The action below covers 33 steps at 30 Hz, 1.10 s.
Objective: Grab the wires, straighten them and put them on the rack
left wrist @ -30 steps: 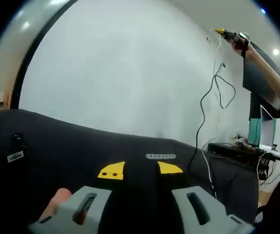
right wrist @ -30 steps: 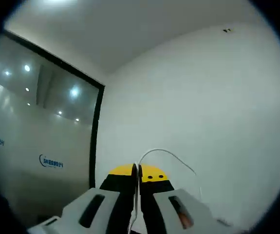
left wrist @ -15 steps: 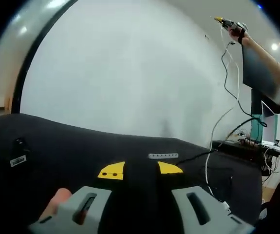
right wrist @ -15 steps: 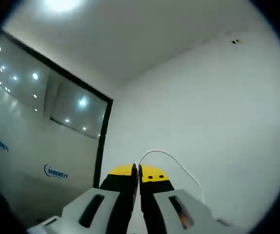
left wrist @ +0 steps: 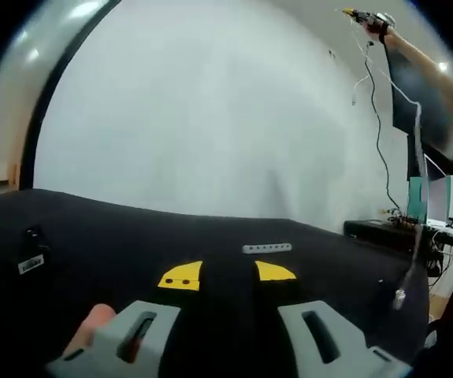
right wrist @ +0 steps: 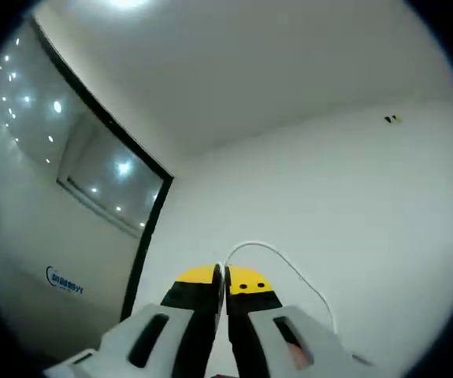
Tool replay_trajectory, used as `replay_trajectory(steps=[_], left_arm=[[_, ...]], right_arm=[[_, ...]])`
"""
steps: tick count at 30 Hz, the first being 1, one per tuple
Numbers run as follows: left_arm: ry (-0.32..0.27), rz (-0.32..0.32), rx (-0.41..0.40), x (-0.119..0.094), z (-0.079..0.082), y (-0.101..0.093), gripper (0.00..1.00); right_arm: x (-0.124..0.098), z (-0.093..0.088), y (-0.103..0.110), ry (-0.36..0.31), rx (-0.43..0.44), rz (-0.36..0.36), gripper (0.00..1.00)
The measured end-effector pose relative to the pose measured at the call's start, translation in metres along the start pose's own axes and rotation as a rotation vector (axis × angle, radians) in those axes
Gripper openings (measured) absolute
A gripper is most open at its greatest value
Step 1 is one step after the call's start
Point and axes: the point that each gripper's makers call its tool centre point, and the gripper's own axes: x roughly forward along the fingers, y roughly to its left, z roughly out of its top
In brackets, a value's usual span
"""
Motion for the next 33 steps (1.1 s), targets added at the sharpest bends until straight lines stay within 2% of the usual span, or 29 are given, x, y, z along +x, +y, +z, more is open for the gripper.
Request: replay_trajectory(steps=[1, 5, 6, 7, 9, 10, 11, 16, 18, 19, 21, 23, 24, 25, 26, 27, 28, 29, 30, 31, 32, 33], left_arm=[[-0.001, -0.002, 0.0, 0.0, 0.0, -0.001, 0.25], [-0.007, -0.001, 0.014, -0.003, 0.002, -0.005, 0.25], [-0.007, 0.0, 0.017, -0.002, 0.002, -0.004, 0.25], [-0.007, 0.0, 0.02, -0.002, 0.002, -0.005, 0.25], [0.001, -0.004, 0.023, -0.001, 0.0, -0.005, 0.25], [0.004, -0.005, 0.026, -0.002, -0.001, -0.005, 0.25], [0.005, -0.004, 0.032, -0.002, -0.001, -0.006, 0.25], [-0.018, -0.024, 0.069, -0.004, 0.005, -0.017, 0.25], [-0.038, -0.074, 0.075, -0.003, 0.01, -0.028, 0.25], [-0.042, -0.093, 0.085, -0.001, 0.01, -0.03, 0.25], [-0.027, -0.115, 0.114, 0.002, 0.005, -0.034, 0.25], [0.015, -0.133, 0.163, 0.006, -0.002, -0.037, 0.25], [0.008, -0.135, 0.172, 0.007, -0.001, -0.039, 0.25], [-0.002, -0.143, 0.183, 0.007, 0.002, -0.042, 0.25], [-0.013, -0.161, 0.192, 0.007, 0.005, -0.046, 0.25], [-0.025, -0.198, 0.178, 0.008, 0.009, -0.055, 0.25], [-0.023, -0.239, 0.151, 0.009, 0.012, -0.064, 0.25], [0.001, -0.28, 0.055, 0.009, 0.013, -0.078, 0.25], [0.024, -0.363, 0.018, 0.008, 0.014, -0.107, 0.25], [0.073, -0.427, 0.067, 0.005, 0.009, -0.13, 0.25], [0.131, -0.465, 0.135, 0.001, 0.001, -0.149, 0.26], [0.175, -0.522, 0.194, -0.004, -0.008, -0.173, 0.28]], right_arm=[[0.002, 0.002, -0.005, -0.009, -0.01, -0.017, 0.02], [0.008, -0.009, -0.014, 0.025, -0.078, -0.054, 0.02], [0.006, -0.004, -0.017, -0.001, -0.131, -0.072, 0.02], [0.001, 0.002, -0.019, -0.024, -0.147, -0.085, 0.02], [-0.006, 0.017, -0.018, -0.093, -0.144, -0.095, 0.02], [-0.008, 0.02, -0.018, -0.085, -0.141, -0.093, 0.02], [0.0, 0.028, -0.019, -0.099, -0.134, -0.08, 0.02], [-0.004, 0.038, -0.024, -0.078, -0.174, -0.098, 0.02], [-0.004, 0.04, -0.03, -0.067, -0.171, -0.102, 0.02], [-0.009, 0.033, -0.031, -0.042, -0.167, -0.1, 0.02], [-0.016, 0.007, -0.03, 0.039, -0.144, -0.08, 0.02], [-0.024, -0.044, -0.046, 0.204, -0.143, -0.098, 0.02], [-0.037, -0.072, -0.046, 0.284, -0.157, -0.116, 0.02], [-0.053, -0.1, -0.053, 0.362, -0.182, -0.154, 0.02], [-0.069, -0.124, -0.054, 0.409, -0.225, -0.164, 0.02], [-0.086, -0.147, -0.057, 0.438, -0.282, -0.184, 0.02], [-0.098, -0.162, -0.059, 0.466, -0.331, -0.196, 0.02], [-0.116, -0.182, -0.061, 0.47, -0.358, -0.221, 0.02], [-0.138, -0.21, -0.056, 0.48, -0.357, -0.206, 0.02], [-0.155, -0.236, -0.051, 0.531, -0.324, -0.176, 0.02], [-0.164, -0.251, -0.053, 0.536, -0.231, -0.188, 0.02], [-0.178, -0.263, -0.053, 0.506, -0.086, -0.212, 0.02]])
